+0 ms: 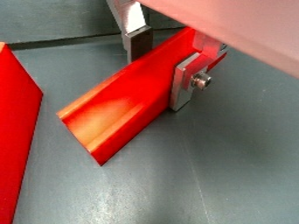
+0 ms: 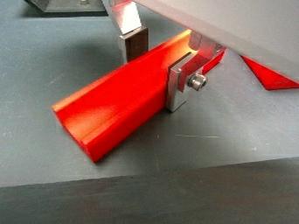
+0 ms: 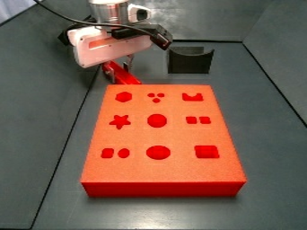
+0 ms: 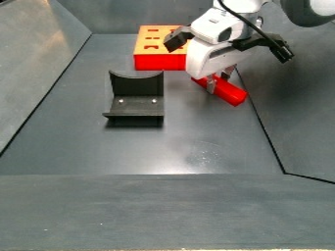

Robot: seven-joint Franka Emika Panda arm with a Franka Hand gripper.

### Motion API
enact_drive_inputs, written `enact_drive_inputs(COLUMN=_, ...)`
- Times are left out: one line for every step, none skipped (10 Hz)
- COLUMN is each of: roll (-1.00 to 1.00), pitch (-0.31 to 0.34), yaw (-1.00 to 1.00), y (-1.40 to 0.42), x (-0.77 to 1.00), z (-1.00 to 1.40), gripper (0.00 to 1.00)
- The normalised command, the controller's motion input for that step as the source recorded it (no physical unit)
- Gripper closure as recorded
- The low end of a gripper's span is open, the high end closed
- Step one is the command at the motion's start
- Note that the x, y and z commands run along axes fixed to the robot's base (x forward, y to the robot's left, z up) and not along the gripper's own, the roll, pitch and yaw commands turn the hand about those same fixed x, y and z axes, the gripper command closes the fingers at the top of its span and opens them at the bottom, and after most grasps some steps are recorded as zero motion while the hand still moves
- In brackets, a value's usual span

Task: Pick up the arch object. Move up. Place the arch object on the fixture. Regrasp the arch object. Move to above the board. Insert the arch object.
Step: Pick up the arch object, then move up.

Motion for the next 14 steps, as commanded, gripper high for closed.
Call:
enact_drive_inputs(roll=0.00, pitch=0.000, yaw=0.00, y=0.00, x=0.00, z=0.00, gripper=1.00)
enact_drive_inputs(roll=0.00, pitch=0.000, yaw=0.00, y=0.00, x=0.00, z=0.00, gripper=1.00)
enact_drive_inputs(roll=0.00, pitch=0.000, yaw=0.00, y=0.00, x=0.00, z=0.00, gripper=1.00)
enact_drive_inputs(roll=0.00, pitch=0.000, yaw=0.00, y=0.00, x=0.00, z=0.00, gripper=1.00)
enact_drive_inputs(roll=0.00, pitch=0.000, yaw=0.00, y=0.00, x=0.00, z=0.00, gripper=1.00)
enact_drive_inputs(roll=0.00, pitch=0.000, yaw=0.00, y=0.00, x=0.00, z=0.00, gripper=1.00)
enact_drive_inputs(roll=0.00, pitch=0.000, yaw=0.00, y=0.00, x=0.00, z=0.00, gripper=1.00)
enact_drive_inputs(roll=0.00, pitch=0.000, yaw=0.00, y=0.00, x=0.00, z=0.00, gripper=1.00)
enact_drive_inputs(roll=0.00, pitch=0.000, yaw=0.00, y=0.00, x=0.00, z=0.00, gripper=1.00)
enact_drive_inputs(roll=0.00, pitch=0.000, yaw=0.00, y=0.00, x=0.00, z=0.83, gripper=1.00)
enact_drive_inputs(roll=0.00, pitch=0.010, yaw=-0.03, y=0.01, x=-0.03, z=0.83, gripper=1.00)
enact_drive_inputs(roll=-0.01, pitch=0.041, yaw=-0.03, y=0.01, x=-0.07, z=0.71, gripper=1.00)
enact_drive_inputs(roll=-0.01, pitch=0.047, yaw=-0.03, y=0.00, x=-0.05, z=0.64, gripper=1.00)
enact_drive_inputs(roll=-0.03, pitch=0.061, yaw=-0.01, y=0.00, x=-0.03, z=0.47, gripper=1.00)
